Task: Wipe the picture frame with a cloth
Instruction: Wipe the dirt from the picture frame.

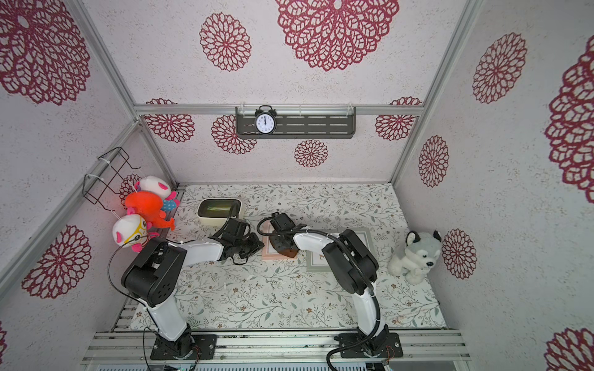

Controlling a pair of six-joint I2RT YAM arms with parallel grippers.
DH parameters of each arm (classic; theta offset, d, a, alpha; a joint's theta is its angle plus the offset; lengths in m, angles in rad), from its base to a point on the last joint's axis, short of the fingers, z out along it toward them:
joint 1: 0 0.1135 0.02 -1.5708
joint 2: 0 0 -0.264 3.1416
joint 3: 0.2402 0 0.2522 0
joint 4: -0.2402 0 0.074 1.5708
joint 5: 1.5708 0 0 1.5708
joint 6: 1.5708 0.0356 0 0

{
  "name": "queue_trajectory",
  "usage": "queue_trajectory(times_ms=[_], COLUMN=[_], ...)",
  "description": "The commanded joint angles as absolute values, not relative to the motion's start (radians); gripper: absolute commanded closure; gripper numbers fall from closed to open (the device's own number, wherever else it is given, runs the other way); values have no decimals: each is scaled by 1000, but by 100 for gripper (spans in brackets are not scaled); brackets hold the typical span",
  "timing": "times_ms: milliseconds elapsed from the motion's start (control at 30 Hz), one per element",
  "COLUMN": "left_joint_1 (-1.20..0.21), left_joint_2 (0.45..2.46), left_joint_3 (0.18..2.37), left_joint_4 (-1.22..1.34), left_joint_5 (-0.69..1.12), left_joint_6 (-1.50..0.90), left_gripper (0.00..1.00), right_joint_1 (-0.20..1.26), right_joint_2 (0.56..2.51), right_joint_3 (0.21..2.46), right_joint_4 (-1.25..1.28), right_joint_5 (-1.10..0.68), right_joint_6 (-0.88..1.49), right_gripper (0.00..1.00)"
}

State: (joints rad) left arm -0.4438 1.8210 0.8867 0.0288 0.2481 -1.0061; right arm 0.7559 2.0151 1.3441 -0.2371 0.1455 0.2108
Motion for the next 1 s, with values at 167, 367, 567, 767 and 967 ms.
queue_trajectory(times_ms=[167,367,567,767,967], left_joint_1=[-460,-459,-460,-462,-462], left_joint_2=[1899,1911,1909,1916,1918], left_joint_3=[845,845,842,857,862], left_joint_4=[-170,-167,-164,-168,-175], left_joint_5=[198,204,204,203,210], left_joint_6=[-1003,-1003,-1000,-1002,-996], left_gripper=[87,87,87,87,87], right_joint_1=[664,764,657,686,772], right_joint_2=[2283,2137,2051,2263,2114], right_joint_3=[1630,1362,1336,1581,1337], right_joint_4=[-448,-350,-387,-420,-331], right_joint_5=[154,5,125,101,14], right_joint_6=[203,268,222,267,316], right_gripper=[100,100,100,100,100])
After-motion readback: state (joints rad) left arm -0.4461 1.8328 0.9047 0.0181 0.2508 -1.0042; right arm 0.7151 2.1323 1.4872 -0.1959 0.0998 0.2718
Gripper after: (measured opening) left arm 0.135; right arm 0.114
